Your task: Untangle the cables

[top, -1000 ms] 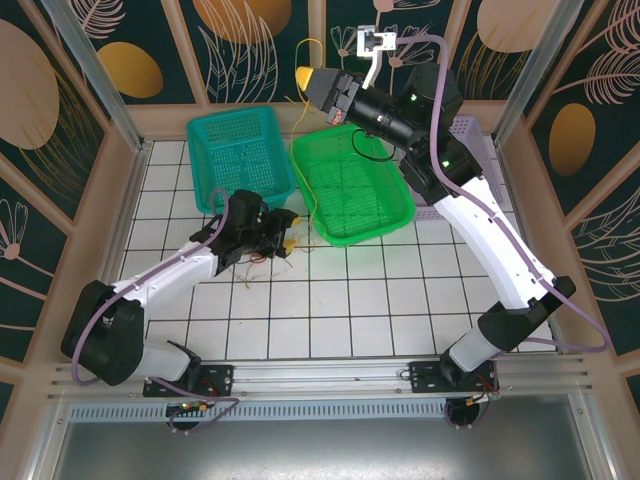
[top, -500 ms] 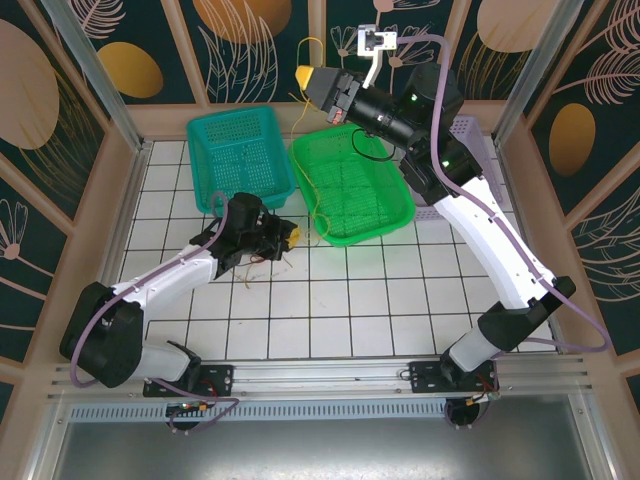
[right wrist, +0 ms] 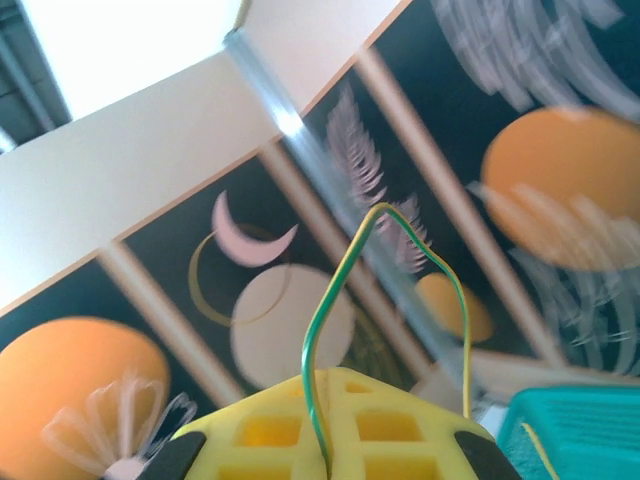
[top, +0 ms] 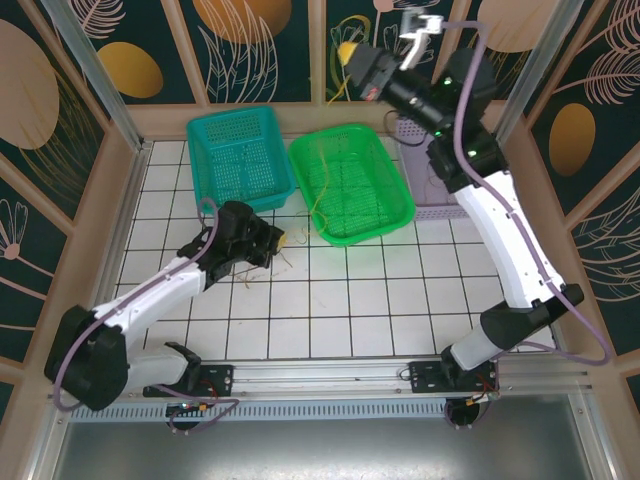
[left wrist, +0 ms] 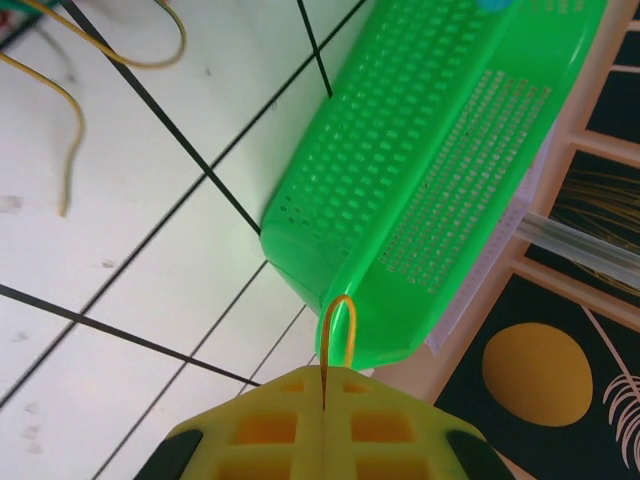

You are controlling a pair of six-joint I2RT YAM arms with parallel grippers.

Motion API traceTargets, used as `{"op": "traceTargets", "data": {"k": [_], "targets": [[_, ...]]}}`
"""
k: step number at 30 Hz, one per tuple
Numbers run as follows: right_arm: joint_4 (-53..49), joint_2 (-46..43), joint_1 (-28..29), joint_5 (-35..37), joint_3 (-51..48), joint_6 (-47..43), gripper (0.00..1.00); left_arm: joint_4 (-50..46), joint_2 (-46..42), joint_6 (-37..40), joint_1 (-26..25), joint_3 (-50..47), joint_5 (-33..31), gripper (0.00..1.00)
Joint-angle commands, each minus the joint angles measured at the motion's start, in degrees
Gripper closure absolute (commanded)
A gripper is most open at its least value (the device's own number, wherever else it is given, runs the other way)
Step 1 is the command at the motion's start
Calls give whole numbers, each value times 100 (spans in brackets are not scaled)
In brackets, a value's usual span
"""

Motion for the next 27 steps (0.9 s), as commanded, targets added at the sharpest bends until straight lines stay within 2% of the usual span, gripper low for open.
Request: {"op": "traceTargets", "data": {"k": [1, 7, 13, 18, 27], "targets": [[27, -395, -700, 189, 226, -164, 100, -424, -622, 371, -23, -395, -629, 100], [269, -327, -1929, 268, 219, 48, 100, -946, -1379, 432, -22, -826, -997, 100], [455, 99, -2810, 239, 611, 324, 100, -1493, -1982, 405, -21, -1027, -1367, 100], [491, 704, -3242, 281, 1372, 556, 100, -2134, -2255, 487, -21, -1115, -1481, 100], [149, 1819, -3563, 372, 2703, 708, 100, -3261, -2940, 573, -19, -1211, -1868, 100]]}}
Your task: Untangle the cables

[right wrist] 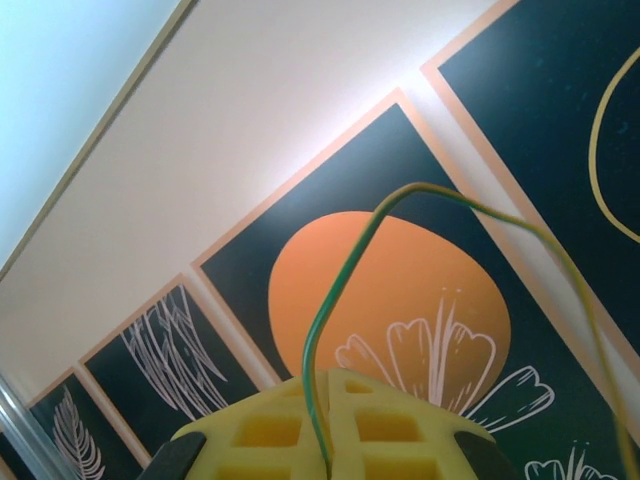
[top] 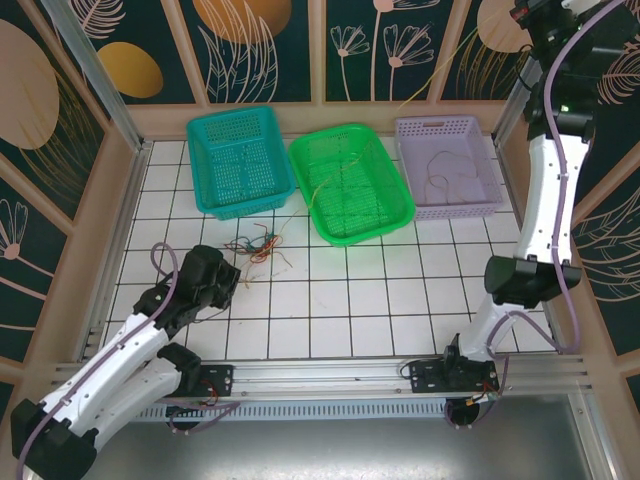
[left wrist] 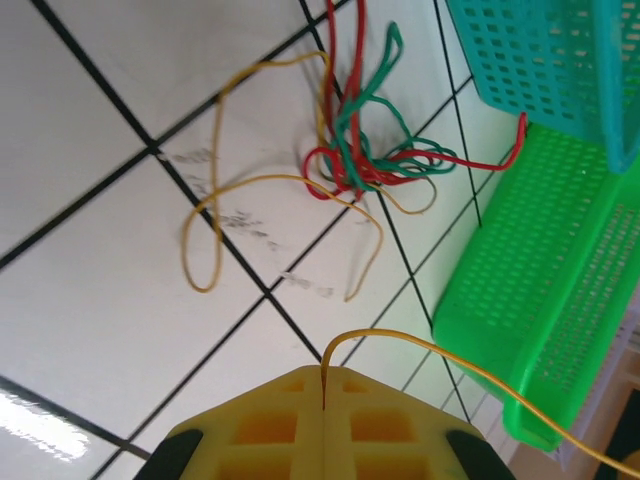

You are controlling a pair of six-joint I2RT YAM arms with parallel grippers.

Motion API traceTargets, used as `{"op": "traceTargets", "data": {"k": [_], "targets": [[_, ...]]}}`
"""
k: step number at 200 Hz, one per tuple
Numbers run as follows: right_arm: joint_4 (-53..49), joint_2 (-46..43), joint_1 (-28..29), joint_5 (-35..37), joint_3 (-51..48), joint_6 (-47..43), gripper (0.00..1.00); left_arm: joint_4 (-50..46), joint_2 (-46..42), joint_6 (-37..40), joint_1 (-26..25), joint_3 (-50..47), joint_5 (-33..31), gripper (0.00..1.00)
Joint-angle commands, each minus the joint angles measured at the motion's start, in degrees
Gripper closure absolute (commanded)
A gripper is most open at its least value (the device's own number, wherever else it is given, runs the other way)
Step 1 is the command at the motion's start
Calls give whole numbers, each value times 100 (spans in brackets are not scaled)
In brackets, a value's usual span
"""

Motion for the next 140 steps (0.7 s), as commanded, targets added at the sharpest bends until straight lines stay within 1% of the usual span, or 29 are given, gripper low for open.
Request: {"op": "traceTargets", "data": {"k": [1, 20, 38, 55, 70, 80, 92, 108, 140], "targets": [[39, 273, -184, 98, 445, 213, 100, -713, -261, 168, -22, -114, -271, 100], [12, 552, -266, -76, 753, 281, 100, -645, -328, 396, -21, -117, -231, 100], [-186, 739, -224, -298, 970, 178, 100, -146, -85, 983, -21, 103, -55, 100], [-290, 712, -189, -333, 881, 4, 100, 436, 487, 1907, -29, 572, 311, 100], [-269, 716, -201, -333, 902, -69, 100, 996, 1100, 2836, -116, 1156, 768, 100], [-312, 775, -206, -333, 1022, -107, 100, 1180, 1502, 3376, -245, 1645, 946, 100], [-394, 859, -216, -341, 1153, -133, 100, 1335, 1991, 3824, -374, 2243, 1176, 100], [-405, 900, -220, -376, 1178, -142, 100, 1627, 2565, 4027, -449, 2842, 1468, 100], [-211, 969, -238, -544, 1149, -176, 100, 2511, 3641, 3881, -654, 3832, 1855, 100]]}}
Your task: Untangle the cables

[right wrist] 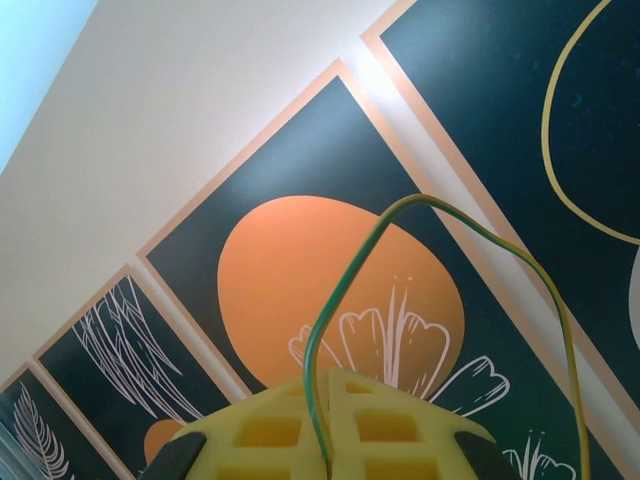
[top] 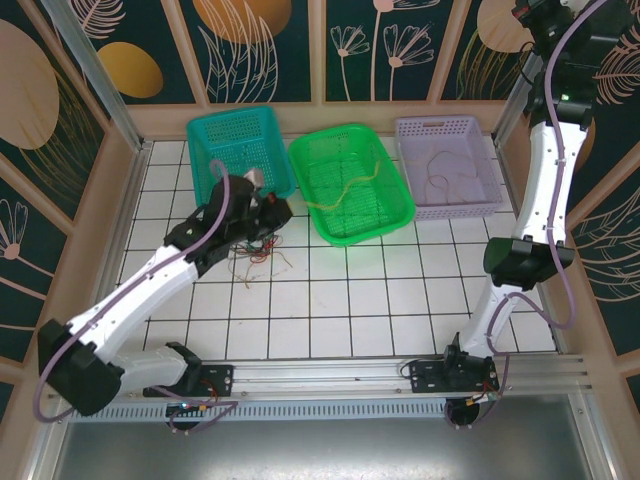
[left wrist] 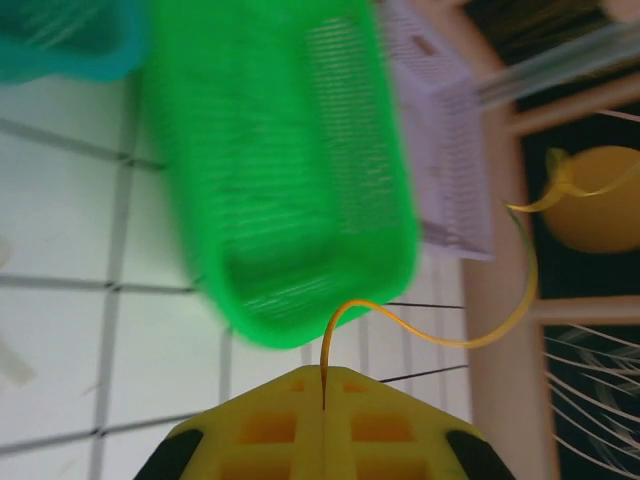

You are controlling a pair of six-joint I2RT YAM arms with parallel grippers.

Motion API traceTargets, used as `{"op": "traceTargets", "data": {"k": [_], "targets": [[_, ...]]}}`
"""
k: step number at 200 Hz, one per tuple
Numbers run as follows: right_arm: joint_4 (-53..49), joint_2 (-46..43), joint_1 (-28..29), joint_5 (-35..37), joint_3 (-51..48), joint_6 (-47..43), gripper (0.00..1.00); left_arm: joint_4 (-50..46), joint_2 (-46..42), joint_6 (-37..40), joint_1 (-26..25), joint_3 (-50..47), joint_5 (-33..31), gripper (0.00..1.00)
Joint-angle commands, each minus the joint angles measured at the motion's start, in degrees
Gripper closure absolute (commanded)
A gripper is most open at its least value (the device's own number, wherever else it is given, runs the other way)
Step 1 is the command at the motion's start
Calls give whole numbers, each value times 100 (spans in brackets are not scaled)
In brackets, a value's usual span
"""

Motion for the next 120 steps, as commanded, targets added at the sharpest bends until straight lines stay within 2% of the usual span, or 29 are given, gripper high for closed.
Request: {"op": "traceTargets", "data": {"k": [1, 33, 65, 83, 95, 101, 109, 120], "targets": [[235, 118, -38, -223, 189, -120, 100, 897, 690, 383, -152, 675, 522, 100], [740, 247, -164, -179, 171, -82, 100, 1687, 1960, 150, -331, 1753, 830, 100], [1272, 540, -340, -147, 299, 111, 100, 2049, 3320, 32, -553, 2924, 947, 100], [1423, 657, -443, 157, 328, 86, 100, 2401, 4081, -185, -659, 3612, 1130, 100], [1669, 728, -519, 472, 311, 17, 100, 2405, 4767, -314, -745, 4336, 1367, 58], [1855, 779, -552, 644, 307, 6, 100, 2189, 5107, -316, -787, 4822, 1465, 43], [2143, 854, -625, 863, 327, 80, 100, 1770, 5545, -214, -857, 5502, 1548, 33], [2573, 1003, -733, 1112, 447, 240, 100, 1298, 5961, -73, -940, 6247, 1615, 28]]}}
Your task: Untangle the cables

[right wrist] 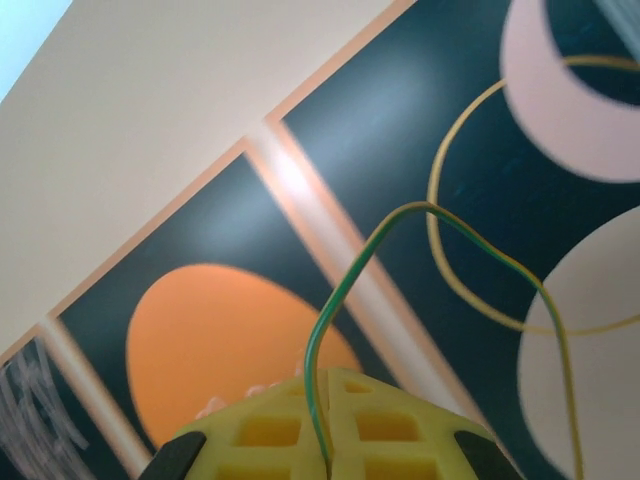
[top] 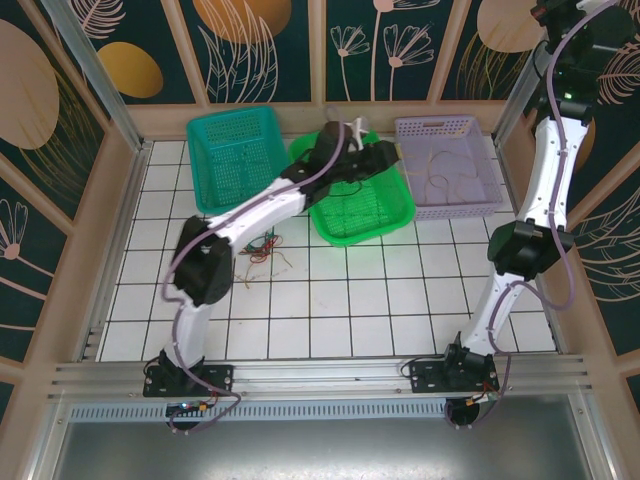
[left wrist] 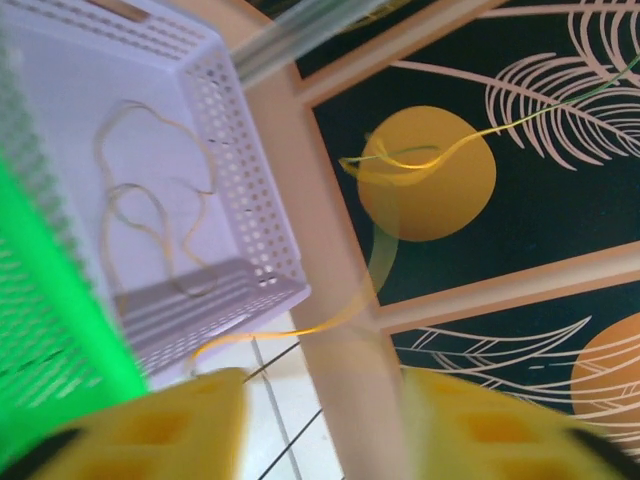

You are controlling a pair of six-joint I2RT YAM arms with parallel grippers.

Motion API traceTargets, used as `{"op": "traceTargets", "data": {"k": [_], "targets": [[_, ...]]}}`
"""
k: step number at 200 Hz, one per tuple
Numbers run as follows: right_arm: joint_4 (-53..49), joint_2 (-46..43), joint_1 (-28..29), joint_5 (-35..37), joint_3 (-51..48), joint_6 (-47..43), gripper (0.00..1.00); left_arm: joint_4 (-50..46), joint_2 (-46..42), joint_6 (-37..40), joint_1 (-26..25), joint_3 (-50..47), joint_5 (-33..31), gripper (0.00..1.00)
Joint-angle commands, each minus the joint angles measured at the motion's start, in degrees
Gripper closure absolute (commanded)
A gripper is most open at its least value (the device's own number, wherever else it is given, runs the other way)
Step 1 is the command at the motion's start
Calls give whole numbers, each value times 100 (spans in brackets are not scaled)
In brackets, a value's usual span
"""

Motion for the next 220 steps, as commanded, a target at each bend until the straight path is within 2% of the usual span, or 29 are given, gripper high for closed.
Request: {"op": "traceTargets", "data": {"k": [1, 15, 36, 80, 125, 203, 220], "targets": [[1262, 205, -217, 761, 356, 226, 100, -551, 756, 81, -196, 1372, 440, 28], [1574, 504, -299, 1070, 760, 346, 100, -684, 825, 121, -233, 1542, 460, 22], [1700, 674, -381, 1230, 960, 473, 100, -694, 379, 340, -233, 983, 290, 21], [846, 528, -238, 403, 643, 181, 100, -741, -901, 401, -137, -812, -256, 23], [146, -33, 107, 325, 259, -716, 100, -619, -2084, 350, 67, -2297, -746, 25], [-32, -782, 214, 406, -511, -1005, 100, -533, -3046, 183, 90, -3469, -1040, 28], [412, -1124, 314, 381, -962, -1050, 100, -608, -3274, 243, 91, -3620, -1242, 28]]}}
